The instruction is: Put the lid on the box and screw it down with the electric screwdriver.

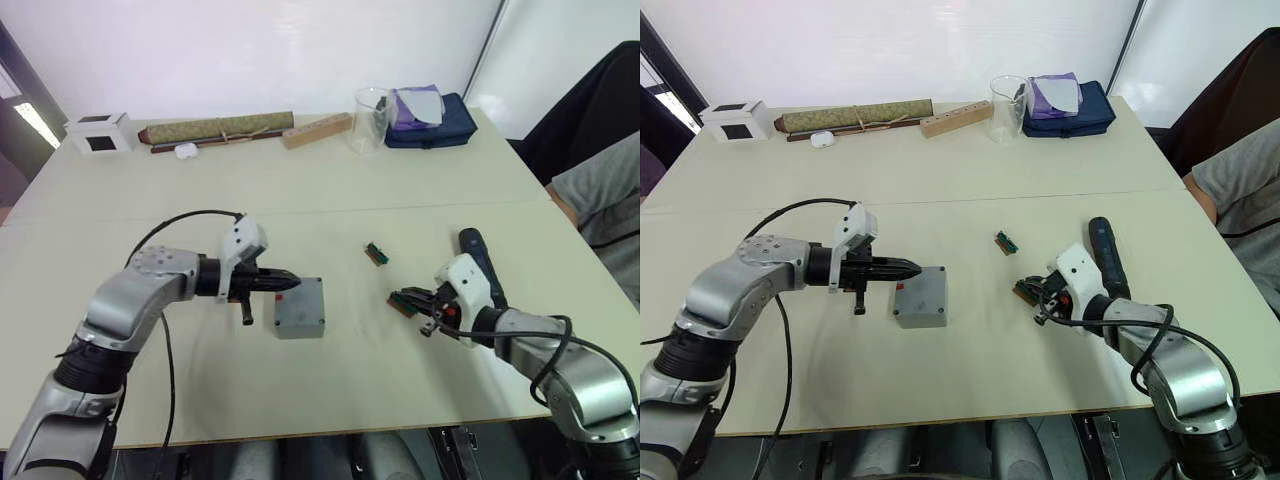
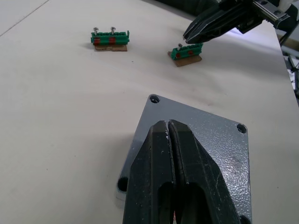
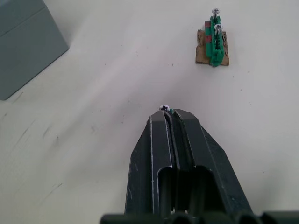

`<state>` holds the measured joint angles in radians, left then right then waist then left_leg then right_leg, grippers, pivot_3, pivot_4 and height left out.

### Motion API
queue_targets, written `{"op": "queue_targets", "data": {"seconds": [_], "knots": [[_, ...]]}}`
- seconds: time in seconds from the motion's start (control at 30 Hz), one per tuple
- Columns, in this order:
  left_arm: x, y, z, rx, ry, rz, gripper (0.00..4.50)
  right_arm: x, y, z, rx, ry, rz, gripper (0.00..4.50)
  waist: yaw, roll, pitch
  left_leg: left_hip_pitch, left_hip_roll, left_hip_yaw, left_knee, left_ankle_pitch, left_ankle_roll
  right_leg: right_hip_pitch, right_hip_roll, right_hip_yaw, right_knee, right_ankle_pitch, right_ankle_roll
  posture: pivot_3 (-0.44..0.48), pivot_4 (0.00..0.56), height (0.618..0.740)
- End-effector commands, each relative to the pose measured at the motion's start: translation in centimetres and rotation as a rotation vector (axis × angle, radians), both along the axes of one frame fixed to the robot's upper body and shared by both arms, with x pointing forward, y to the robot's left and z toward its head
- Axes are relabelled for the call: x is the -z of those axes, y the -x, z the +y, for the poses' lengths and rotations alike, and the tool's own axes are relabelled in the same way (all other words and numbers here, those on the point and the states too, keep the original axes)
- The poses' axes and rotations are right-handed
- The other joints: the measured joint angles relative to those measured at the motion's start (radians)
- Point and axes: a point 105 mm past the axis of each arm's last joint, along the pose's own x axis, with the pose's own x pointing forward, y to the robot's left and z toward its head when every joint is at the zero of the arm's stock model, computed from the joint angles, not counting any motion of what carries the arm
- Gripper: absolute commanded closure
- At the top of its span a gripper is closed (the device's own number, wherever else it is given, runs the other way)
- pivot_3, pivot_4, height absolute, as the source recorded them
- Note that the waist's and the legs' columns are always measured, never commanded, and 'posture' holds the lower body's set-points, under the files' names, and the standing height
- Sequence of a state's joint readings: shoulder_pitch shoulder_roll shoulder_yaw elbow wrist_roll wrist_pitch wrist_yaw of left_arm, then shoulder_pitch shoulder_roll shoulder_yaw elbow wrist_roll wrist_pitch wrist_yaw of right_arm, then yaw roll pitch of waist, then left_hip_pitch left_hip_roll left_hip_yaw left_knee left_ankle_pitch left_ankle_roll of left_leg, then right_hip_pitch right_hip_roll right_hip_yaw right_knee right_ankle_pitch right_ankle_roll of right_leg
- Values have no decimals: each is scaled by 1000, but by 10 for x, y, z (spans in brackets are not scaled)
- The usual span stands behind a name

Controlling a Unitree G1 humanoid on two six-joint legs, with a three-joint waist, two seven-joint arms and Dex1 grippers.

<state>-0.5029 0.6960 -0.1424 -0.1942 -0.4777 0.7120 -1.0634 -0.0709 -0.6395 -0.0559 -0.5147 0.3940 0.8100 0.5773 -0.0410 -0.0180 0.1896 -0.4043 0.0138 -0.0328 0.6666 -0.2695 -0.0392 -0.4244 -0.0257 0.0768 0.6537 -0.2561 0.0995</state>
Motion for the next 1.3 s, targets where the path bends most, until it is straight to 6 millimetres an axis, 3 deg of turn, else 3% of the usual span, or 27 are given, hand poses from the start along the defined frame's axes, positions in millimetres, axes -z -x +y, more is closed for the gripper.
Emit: {"op": "queue_targets", "data": {"seconds": [0.03, 0.07, 0.2, 0.53, 0.63, 0.73, 1.3], "knots": [[-1, 1, 1, 8, 1, -21, 4500, -9, 1, 1, -12, 13, -46, 3814, 0, 0, 0, 0, 0, 0, 0, 0, 0, 0, 0, 0, 0, 0, 0, 0, 150, 740], [-1, 1, 1, 8, 0, -21, 4500, -9, 2, 1, -14, 13, -45, 3683, 0, 0, 0, 0, 0, 0, 0, 0, 0, 0, 0, 0, 0, 0, 0, 0, 150, 740], [4, 1, 3, 15, -24, -21, 4500, -7, 4, 5, -39, 11, -17, 2107, 0, 0, 0, 0, 0, 0, 0, 0, 0, 0, 0, 0, 0, 0, 0, 0, 150, 740], [6, 6, 3, 24, -49, -26, 4500, -5, -8, 10, -21, -28, -29, 2107, 0, 0, 0, 0, 0, 0, 0, 0, 0, 0, 0, 0, 0, 0, 0, 0, 150, 740], [5, 6, 3, 21, -49, -26, 4500, -4, -9, 10, -31, -15, -29, 2874, 0, 0, 0, 0, 0, 0, 0, 0, 0, 0, 0, 0, 0, 0, 0, 0, 150, 740], [5, 7, 3, 19, -51, -25, 4500, -4, -10, 12, -37, -20, -32, 4182, 0, 0, 0, 0, 0, 0, 0, 0, 0, 0, 0, 0, 0, 0, 0, 0, 150, 740], [1, 7, 1, 13, -45, -21, 4500, -2, -14, 13, -35, -5, -41, 4357, -1, 0, 0, 0, 0, 0, 0, 0, 0, 0, 0, 0, 0, 0, 0, 0, 150, 740]]}}
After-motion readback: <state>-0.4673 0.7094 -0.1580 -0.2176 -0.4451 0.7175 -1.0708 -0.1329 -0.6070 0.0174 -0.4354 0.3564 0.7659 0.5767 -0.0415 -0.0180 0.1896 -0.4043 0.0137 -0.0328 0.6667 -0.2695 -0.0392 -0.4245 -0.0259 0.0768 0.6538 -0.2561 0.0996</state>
